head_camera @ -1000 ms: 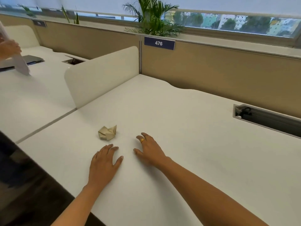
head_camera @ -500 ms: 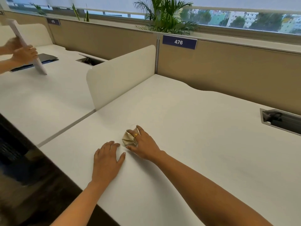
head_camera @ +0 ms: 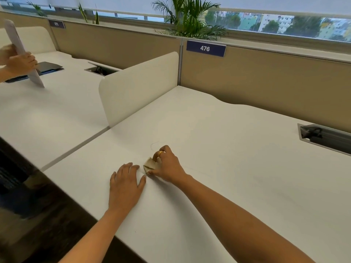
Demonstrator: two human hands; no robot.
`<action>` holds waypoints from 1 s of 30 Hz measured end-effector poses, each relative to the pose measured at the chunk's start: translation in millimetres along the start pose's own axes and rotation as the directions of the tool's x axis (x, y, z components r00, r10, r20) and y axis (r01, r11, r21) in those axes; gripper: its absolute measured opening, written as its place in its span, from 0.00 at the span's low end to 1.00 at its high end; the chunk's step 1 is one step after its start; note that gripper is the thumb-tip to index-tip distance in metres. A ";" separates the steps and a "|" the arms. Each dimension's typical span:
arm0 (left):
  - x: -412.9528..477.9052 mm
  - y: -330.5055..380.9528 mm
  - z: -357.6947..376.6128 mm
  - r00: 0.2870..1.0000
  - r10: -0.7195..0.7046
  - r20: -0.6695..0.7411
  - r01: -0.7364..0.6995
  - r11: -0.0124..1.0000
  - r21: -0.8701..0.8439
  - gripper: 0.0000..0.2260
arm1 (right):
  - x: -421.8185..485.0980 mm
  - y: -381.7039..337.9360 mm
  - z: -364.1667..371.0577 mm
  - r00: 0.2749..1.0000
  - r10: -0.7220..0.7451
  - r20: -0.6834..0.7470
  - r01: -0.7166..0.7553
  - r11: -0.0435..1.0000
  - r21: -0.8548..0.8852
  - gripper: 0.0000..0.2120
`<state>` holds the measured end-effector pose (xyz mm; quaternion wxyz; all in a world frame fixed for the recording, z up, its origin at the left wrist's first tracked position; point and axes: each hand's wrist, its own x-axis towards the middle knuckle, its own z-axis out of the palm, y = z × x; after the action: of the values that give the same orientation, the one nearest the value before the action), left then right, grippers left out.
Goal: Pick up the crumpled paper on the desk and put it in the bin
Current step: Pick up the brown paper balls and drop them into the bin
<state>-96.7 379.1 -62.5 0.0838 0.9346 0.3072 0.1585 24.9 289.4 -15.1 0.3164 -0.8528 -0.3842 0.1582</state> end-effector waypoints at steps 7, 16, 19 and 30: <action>-6.6 26.5 4.5 0.993 -0.111 0.037 0.112 0.993 -0.047 0.18 | -31.6 22.8 -23.5 0.993 0.094 -0.065 -0.086 0.989 0.118 0.14; -26.9 140.4 22.2 0.984 0.103 0.144 -0.078 0.982 -0.173 0.19 | -103.6 106.7 -98.9 0.942 0.260 -0.212 -0.219 0.955 0.199 0.10; -40.7 182.1 31.1 0.972 0.193 0.137 -0.163 0.965 -0.205 0.19 | -136.4 138.9 -123.7 0.899 0.334 -0.282 -0.268 0.931 0.250 0.06; -92.5 331.7 54.0 0.863 0.468 0.191 -0.427 0.877 -0.220 0.24 | -263.8 241.5 -216.9 0.578 0.570 -0.584 -0.309 0.815 0.490 0.11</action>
<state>33.4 55.9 -51.4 0.1603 0.9819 0.0540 0.0857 97.5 -122.5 -5.1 0.5286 -0.8472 0.0286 -0.0444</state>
